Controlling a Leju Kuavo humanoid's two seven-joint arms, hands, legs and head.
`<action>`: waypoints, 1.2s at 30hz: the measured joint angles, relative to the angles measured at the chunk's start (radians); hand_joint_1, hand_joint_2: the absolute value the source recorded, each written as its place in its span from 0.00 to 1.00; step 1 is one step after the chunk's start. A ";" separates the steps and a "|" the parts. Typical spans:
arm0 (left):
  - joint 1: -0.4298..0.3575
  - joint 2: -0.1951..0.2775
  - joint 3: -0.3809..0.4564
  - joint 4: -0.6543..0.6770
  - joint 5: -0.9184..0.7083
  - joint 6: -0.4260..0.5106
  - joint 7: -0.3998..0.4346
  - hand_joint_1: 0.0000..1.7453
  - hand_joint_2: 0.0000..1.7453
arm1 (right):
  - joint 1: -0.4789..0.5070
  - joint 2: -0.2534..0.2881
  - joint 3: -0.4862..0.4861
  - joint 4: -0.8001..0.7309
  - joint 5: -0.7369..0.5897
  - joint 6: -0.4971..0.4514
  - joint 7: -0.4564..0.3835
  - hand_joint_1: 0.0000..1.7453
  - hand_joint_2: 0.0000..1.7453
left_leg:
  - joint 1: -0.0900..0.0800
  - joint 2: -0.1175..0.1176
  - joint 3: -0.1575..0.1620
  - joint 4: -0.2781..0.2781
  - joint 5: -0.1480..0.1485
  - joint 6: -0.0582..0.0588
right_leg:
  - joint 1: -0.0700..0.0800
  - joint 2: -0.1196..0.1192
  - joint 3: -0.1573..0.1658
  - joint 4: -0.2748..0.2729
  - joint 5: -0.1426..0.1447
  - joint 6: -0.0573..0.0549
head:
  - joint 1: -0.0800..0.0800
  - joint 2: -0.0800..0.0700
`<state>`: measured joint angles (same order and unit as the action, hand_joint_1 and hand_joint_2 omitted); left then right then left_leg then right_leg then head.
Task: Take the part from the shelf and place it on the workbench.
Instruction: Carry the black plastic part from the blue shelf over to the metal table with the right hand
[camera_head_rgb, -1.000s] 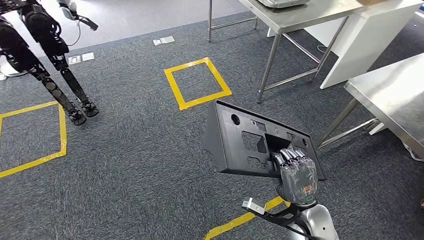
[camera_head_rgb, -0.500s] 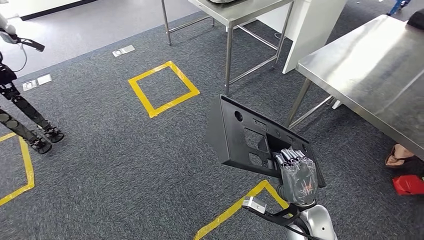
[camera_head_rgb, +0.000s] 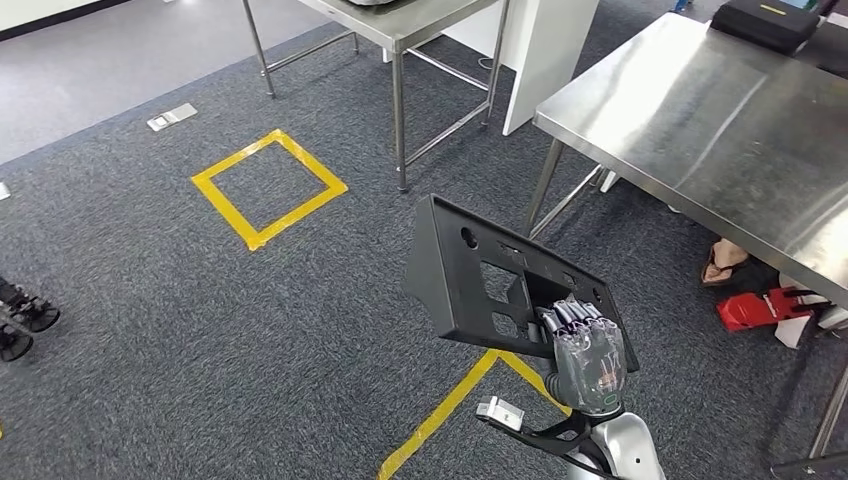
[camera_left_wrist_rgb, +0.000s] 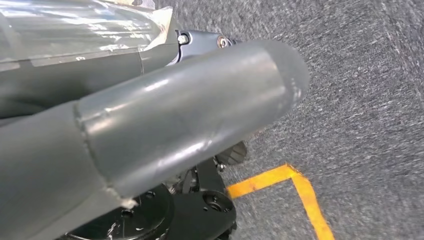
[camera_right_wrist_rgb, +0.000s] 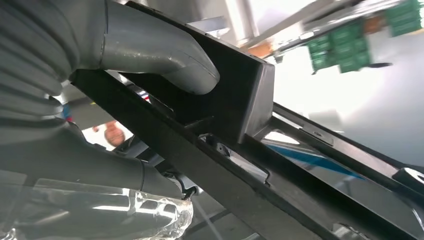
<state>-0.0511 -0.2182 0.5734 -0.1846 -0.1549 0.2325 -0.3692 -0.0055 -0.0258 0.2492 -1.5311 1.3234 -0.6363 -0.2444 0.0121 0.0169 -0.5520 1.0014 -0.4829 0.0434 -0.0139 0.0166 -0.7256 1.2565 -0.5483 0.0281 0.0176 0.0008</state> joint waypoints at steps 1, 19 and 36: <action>0.000 0.000 0.000 0.000 0.000 0.000 0.001 0.00 0.00 | 0.000 0.000 0.001 0.000 0.018 0.000 0.014 1.00 1.00 | -0.001 0.011 -0.001 0.000 0.000 0.000 | -0.001 -0.002 -0.012 0.030 -0.008 0.003 | 0.000 0.000; -0.001 0.009 0.008 0.000 0.006 -0.012 0.012 0.00 0.00 | -0.181 -0.234 0.139 0.171 0.031 0.215 0.215 1.00 1.00 | 0.004 -0.025 -0.107 0.233 -0.090 -0.047 | -0.012 0.055 0.150 -0.254 0.104 -0.026 | -0.009 0.000; -0.003 0.006 0.026 0.000 0.019 0.004 0.002 0.00 0.00 | -0.293 -0.278 0.221 0.277 0.004 0.267 0.262 1.00 1.00 | 0.002 0.068 -0.011 -0.003 0.010 -0.008 | -0.015 -0.064 0.087 -0.163 0.076 0.047 | 0.008 0.000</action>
<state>-0.0540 -0.2120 0.5996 -0.1851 -0.1361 0.2369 -0.3670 -0.2987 -0.3035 0.4706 -1.2542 1.3278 -0.3691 0.0172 0.0145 0.0854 -0.5634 0.9985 -0.4730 0.0352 -0.0293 -0.0478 -0.6385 1.0933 -0.4726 0.0750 0.0257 0.0008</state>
